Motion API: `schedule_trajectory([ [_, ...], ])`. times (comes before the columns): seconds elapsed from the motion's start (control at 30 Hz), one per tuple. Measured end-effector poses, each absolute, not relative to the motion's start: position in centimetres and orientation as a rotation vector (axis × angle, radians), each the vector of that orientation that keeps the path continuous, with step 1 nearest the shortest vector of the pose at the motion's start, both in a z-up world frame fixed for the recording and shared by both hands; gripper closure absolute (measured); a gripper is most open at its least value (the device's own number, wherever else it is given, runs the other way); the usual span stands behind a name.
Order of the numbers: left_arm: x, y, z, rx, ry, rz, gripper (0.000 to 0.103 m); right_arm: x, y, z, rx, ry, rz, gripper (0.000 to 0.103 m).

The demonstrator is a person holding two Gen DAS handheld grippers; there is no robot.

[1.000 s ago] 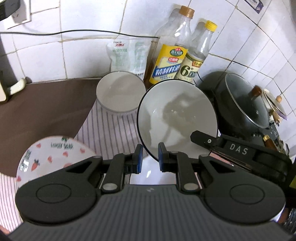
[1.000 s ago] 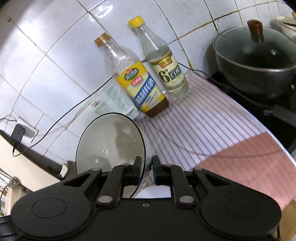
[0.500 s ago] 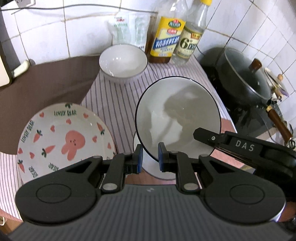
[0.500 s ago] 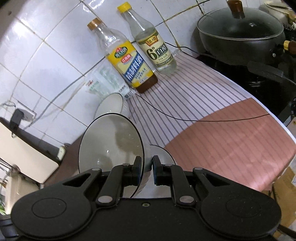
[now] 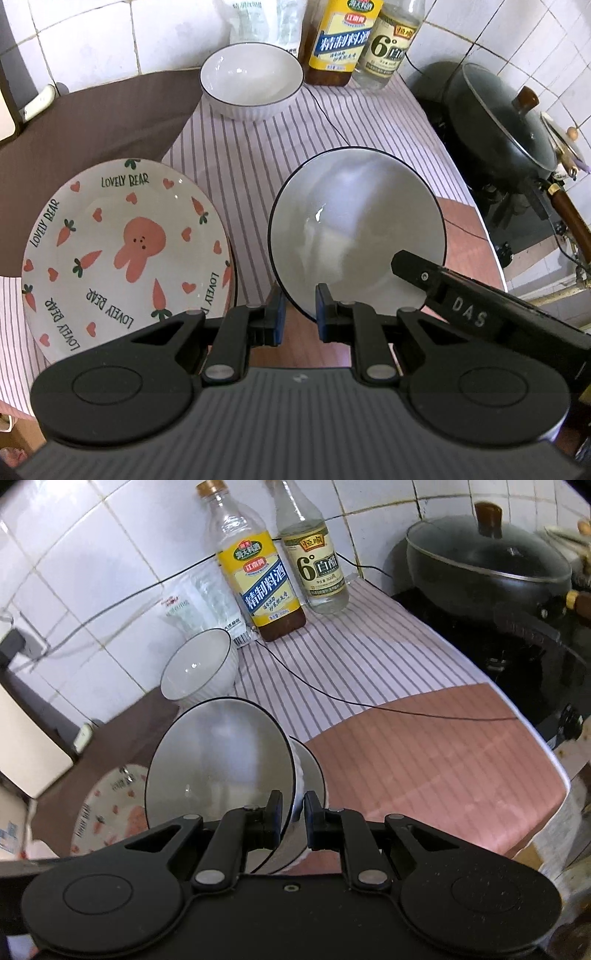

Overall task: Organize plates and bowls
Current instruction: 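Carry the second bowl with both grippers and lower it into the first bowl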

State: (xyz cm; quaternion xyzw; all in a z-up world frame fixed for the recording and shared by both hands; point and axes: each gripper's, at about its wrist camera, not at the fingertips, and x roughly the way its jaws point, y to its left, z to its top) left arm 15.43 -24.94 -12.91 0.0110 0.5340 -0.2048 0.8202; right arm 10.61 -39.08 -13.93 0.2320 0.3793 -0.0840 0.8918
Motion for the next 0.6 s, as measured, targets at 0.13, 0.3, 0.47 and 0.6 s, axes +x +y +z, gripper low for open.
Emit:
schedule_trajectory([
  [0.13, 15.5, -25.1, -13.2, 0.025, 1.148, -0.433, 0.088, 10.5, -38.9, -14.0, 0.441, 0.791, -0.178, 0.087],
  [0.3, 15.6, -25.2, -13.4, 0.017, 1.156, -0.427, 0.088, 10.8, -38.2, -14.4, 0.358, 0.791, -0.186, 0.087],
  [0.47, 15.9, -25.2, -13.8, 0.0, 1.162, -0.423, 0.088, 11.0, -37.6, -14.5, 0.248, 0.771, -0.175, 0.083],
  [0.6, 16.0, -25.2, -13.9, 0.005, 1.146, -0.425, 0.087, 11.1, -37.9, -14.9, 0.22, 0.76, -0.147, 0.079],
])
